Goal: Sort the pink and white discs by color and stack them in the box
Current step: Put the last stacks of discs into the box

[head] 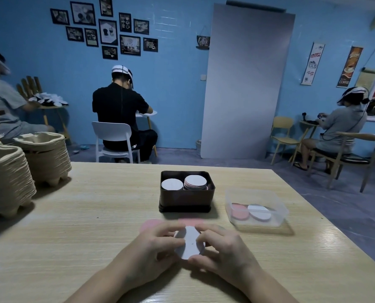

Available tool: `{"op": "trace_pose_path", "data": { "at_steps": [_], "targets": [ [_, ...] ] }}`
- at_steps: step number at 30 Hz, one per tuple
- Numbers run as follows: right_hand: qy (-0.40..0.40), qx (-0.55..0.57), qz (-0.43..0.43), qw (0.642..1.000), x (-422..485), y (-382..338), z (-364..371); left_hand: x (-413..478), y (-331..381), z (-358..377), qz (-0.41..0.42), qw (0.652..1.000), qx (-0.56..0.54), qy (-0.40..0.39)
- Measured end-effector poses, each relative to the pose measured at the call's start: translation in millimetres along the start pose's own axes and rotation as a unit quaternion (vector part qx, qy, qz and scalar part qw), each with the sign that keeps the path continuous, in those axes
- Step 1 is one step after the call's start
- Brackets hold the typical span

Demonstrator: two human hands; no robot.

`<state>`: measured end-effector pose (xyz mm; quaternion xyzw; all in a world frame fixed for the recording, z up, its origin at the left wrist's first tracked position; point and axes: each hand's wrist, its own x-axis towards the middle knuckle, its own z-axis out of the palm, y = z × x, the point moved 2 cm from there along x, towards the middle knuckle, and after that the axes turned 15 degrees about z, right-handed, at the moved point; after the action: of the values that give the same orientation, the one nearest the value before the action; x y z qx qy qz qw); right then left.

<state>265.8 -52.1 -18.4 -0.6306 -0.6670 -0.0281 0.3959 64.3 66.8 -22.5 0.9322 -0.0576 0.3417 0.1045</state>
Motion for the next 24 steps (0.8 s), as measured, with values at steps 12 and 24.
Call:
{"op": "trace_pose_path", "data": {
  "at_steps": [12,24],
  "targets": [
    [-0.078,0.009,0.042,0.996,5,8,7,-2,-6,6,0.005,0.999,0.053,-0.006],
    [-0.028,-0.076,0.074,0.994,3,17,-20,19,-10,16,-0.065,0.996,0.053,-0.032]
  ]
}}
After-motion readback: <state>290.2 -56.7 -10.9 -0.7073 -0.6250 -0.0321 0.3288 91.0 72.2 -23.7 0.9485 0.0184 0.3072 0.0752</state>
